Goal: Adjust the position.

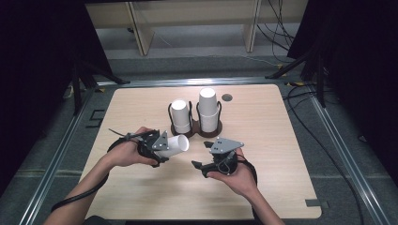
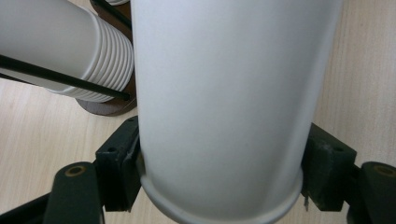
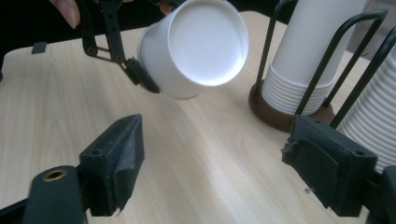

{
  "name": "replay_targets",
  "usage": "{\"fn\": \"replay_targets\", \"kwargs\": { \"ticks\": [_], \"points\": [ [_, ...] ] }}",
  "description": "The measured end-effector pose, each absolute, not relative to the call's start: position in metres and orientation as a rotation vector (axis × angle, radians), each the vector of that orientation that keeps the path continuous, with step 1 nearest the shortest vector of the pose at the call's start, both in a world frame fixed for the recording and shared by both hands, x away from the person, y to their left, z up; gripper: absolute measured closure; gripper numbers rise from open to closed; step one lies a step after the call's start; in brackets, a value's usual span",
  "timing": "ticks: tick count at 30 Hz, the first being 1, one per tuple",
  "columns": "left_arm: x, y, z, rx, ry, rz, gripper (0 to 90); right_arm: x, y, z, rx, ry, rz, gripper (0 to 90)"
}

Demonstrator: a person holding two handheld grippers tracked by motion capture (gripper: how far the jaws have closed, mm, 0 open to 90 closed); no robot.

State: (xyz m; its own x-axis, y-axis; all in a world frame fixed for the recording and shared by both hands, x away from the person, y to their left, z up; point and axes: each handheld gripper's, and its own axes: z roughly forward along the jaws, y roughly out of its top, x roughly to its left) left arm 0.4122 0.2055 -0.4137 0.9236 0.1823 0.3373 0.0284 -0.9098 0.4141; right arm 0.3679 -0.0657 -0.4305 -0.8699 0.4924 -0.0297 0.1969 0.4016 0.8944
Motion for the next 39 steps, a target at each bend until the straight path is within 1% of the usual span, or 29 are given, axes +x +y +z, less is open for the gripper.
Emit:
{"fn": "replay_targets", "kwargs": {
  "ticks": [1, 11, 39],
  "points": [
    [0.412, 0.204, -0.414, 2.691, 0.141, 0.523, 26.7, 0.368, -0.066, -0.43, 0.597, 2.364, 1.458, 21.0],
    [0.411, 0.195, -0.416, 2.76, 0.081, 0.51, 26.7, 0.372, -0.063, -0.429, 0.594, 2.375, 1.469, 20.2],
    [0.408, 0.177, -0.417, 2.864, -0.055, 0.492, 26.8, 0.379, -0.05, -0.428, 0.518, 2.41, 1.487, 19.1]
  ]
}}
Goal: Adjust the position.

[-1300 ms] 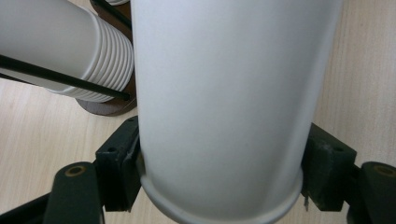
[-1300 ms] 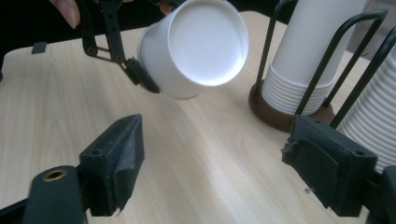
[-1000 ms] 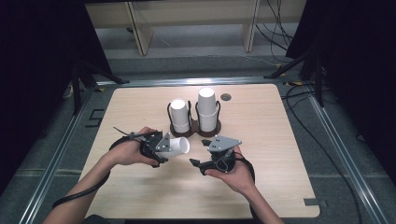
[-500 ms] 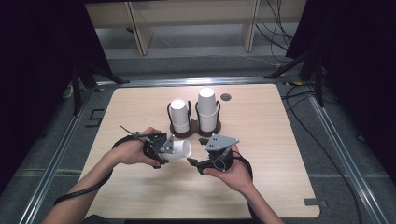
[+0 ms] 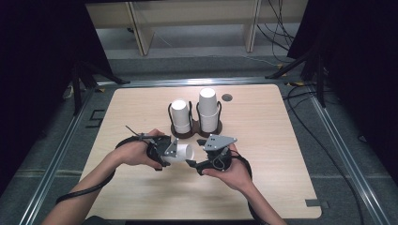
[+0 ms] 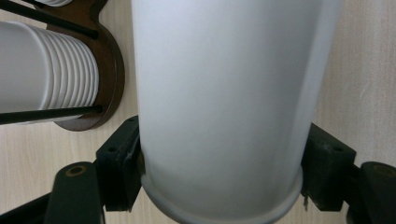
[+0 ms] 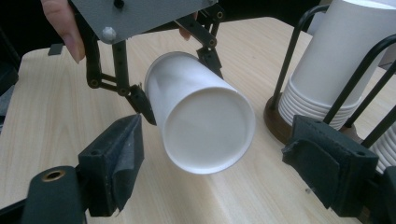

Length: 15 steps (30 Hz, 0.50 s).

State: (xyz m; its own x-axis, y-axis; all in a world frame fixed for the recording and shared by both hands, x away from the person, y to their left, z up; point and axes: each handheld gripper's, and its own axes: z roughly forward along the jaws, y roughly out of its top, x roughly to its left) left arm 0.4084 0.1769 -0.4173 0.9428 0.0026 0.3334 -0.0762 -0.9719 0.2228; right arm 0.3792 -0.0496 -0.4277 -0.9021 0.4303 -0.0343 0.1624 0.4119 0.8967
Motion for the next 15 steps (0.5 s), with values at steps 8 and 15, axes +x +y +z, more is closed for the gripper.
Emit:
{"fn": "replay_targets", "kwargs": {
  "ticks": [8, 15],
  "points": [
    [0.4063, 0.1731, -0.4178, 2.872, -0.08, 0.481, 26.9, 0.3811, -0.0442, -0.4304, 0.495, 2.436, 1.475, 19.1],
    [0.4057, 0.1696, -0.4179, 2.878, -0.103, 0.471, 26.8, 0.3813, -0.0396, -0.4332, 0.524, 2.47, 1.473, 19.4]
  ]
}}
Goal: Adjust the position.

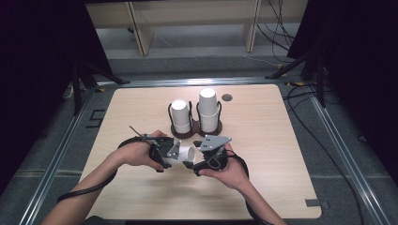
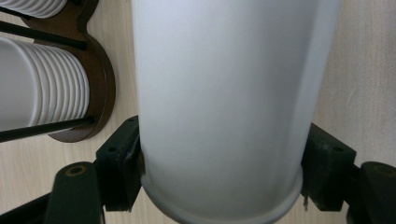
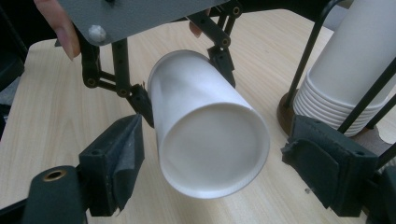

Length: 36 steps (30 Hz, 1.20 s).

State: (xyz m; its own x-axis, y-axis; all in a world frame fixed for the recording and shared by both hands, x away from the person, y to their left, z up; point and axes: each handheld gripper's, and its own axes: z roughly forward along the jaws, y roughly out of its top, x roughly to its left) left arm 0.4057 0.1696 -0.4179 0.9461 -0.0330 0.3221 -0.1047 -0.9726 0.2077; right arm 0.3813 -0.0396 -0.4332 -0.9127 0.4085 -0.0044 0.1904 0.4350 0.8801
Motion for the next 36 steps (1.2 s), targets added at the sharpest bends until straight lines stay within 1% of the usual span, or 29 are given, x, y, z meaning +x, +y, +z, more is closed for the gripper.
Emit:
{"fn": "replay_targets", "kwargs": {
  "ticks": [2, 10, 17, 19, 21, 29, 30, 36],
  "points": [
    [0.406, 0.169, -0.417, 2.874, -0.103, 0.468, 26.8, 0.384, -0.039, -0.433, 0.471, 2.458, 1.468, 19.6],
    [0.405, 0.163, -0.415, 2.87, -0.127, 0.468, 26.8, 0.384, -0.038, -0.435, 0.465, 2.469, 1.465, 22.1],
    [0.403, 0.159, -0.413, 2.861, -0.135, 0.461, 26.8, 0.384, -0.039, -0.437, 0.47, 2.49, 1.453, 22.4],
    [0.403, 0.158, -0.413, 2.858, -0.139, 0.458, 26.8, 0.382, -0.04, -0.439, 0.518, 2.501, 1.46, 22.5],
    [0.403, 0.157, -0.413, 2.856, -0.144, 0.46, 26.8, 0.385, -0.041, -0.439, 0.471, 2.49, 1.459, 22.7],
    [0.401, 0.155, -0.411, 2.849, -0.149, 0.461, 26.8, 0.384, -0.04, -0.441, 0.481, 2.487, 1.461, 24.2],
    [0.401, 0.155, -0.411, 2.848, -0.15, 0.463, 26.8, 0.381, -0.04, -0.442, 0.542, 2.506, 1.466, 24.8],
    [0.401, 0.153, -0.412, 2.845, -0.161, 0.453, 26.8, 0.383, -0.04, -0.444, 0.468, 2.496, 1.455, 25.6]
  ]
}}
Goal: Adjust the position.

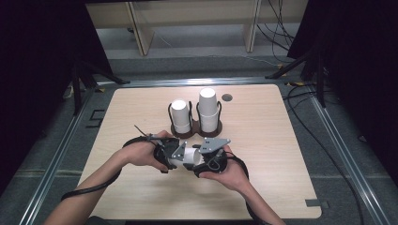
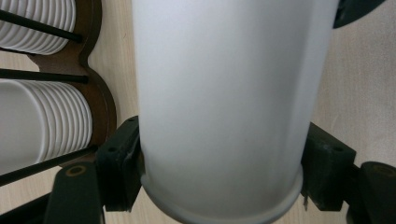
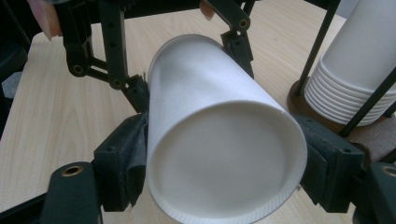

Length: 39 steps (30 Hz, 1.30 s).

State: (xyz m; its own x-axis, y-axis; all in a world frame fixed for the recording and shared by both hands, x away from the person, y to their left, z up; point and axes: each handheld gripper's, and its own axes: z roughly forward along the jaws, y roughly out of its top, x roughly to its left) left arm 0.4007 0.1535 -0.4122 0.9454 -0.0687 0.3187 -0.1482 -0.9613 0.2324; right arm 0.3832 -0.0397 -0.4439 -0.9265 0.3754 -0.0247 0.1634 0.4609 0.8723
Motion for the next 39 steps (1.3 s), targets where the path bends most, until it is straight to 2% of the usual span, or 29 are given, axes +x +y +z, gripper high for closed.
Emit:
{"fn": "replay_targets", "kwargs": {
  "ticks": [4, 39],
  "points": [
    [0.401, 0.153, -0.4124, 2.846, -0.171, 0.454, 26.7, 0.3821, -0.0391, -0.4451, 0.469, 2.51, 1.473, 30.6],
    [0.397, 0.1522, -0.4132, 2.844, -0.208, 0.446, 26.6, 0.3822, -0.0438, -0.448, 0.43, 2.538, 1.494, 32.8]
  ]
}}
